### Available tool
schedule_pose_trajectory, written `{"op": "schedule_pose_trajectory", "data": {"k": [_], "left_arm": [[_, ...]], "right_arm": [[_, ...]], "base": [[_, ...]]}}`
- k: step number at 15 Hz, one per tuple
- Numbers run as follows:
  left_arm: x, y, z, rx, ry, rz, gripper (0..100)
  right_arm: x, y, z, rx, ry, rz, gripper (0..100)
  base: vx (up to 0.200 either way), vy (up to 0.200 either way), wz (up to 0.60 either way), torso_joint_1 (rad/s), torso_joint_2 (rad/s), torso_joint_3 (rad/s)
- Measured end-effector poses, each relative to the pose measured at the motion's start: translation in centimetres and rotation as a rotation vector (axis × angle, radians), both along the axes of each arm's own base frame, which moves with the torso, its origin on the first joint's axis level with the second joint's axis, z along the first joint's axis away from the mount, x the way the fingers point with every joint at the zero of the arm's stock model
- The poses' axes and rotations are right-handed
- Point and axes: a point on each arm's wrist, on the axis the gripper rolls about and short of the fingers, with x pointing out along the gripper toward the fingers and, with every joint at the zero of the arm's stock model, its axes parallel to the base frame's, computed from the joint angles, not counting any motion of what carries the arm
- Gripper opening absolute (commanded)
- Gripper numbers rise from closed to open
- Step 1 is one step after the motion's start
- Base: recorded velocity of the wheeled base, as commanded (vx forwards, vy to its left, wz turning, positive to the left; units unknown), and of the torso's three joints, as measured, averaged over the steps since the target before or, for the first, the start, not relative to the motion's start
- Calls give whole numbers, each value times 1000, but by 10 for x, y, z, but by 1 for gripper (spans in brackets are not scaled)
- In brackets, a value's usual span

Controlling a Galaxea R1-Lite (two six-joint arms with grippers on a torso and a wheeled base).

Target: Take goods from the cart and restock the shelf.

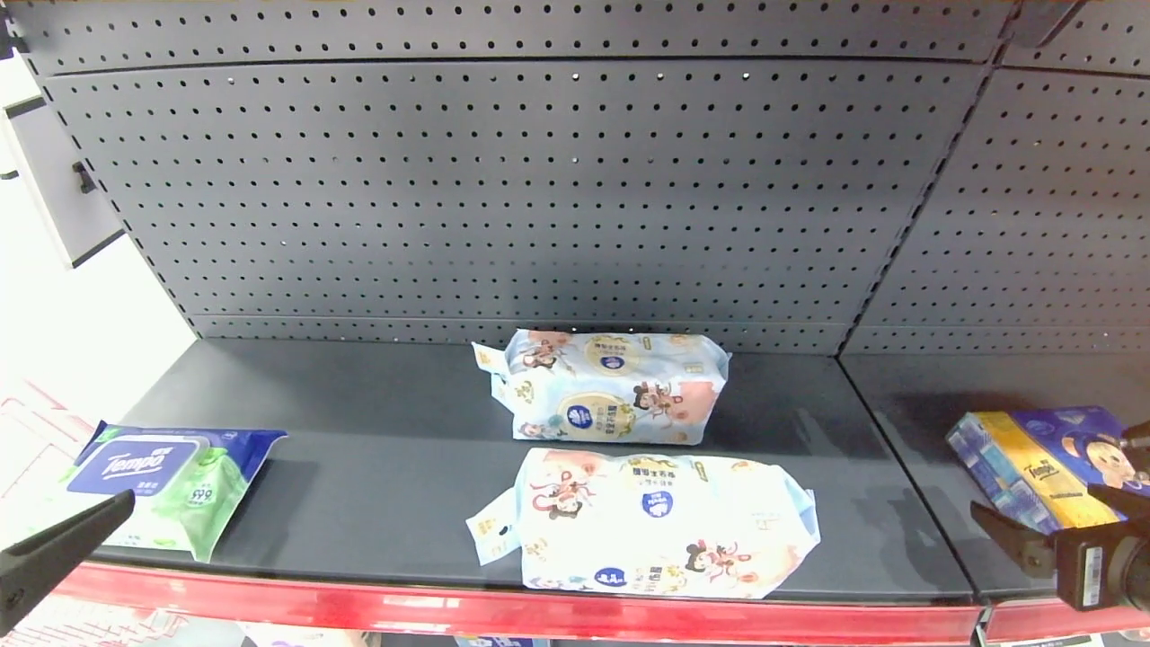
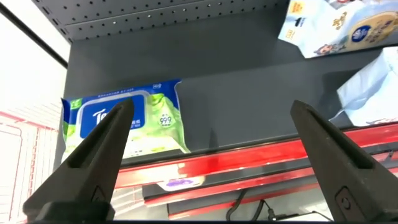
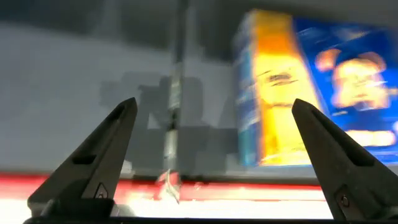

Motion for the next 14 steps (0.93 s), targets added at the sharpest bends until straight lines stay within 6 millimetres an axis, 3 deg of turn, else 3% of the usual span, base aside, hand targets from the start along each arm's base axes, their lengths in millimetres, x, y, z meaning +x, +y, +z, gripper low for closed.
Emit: {"op": "schedule_pose_trajectory", "data": {"k": [2,4,6,9,14], "left_arm": [[0,0,-1,0,4,0,100],[1,0,-2,1,11,1,100],[1,0,-2,2,12,2,100],[2,0,-4,2,18,2,100],[2,0,-5,3,23,3,100]], "right_arm": [[-6,1,-3,-12,4,48,100],[5,7,8,28,-25,103,100],[17,22,14,107,-20,200,100],[20,50,9,134,40,368,100],[34,73,2,121,114,458,100]], "base": [[0,0,0,0,0,0],[0,0,0,0,0,0],[0,0,0,0,0,0],[0,0,0,0,0,0],[0,0,0,0,0,0]]}}
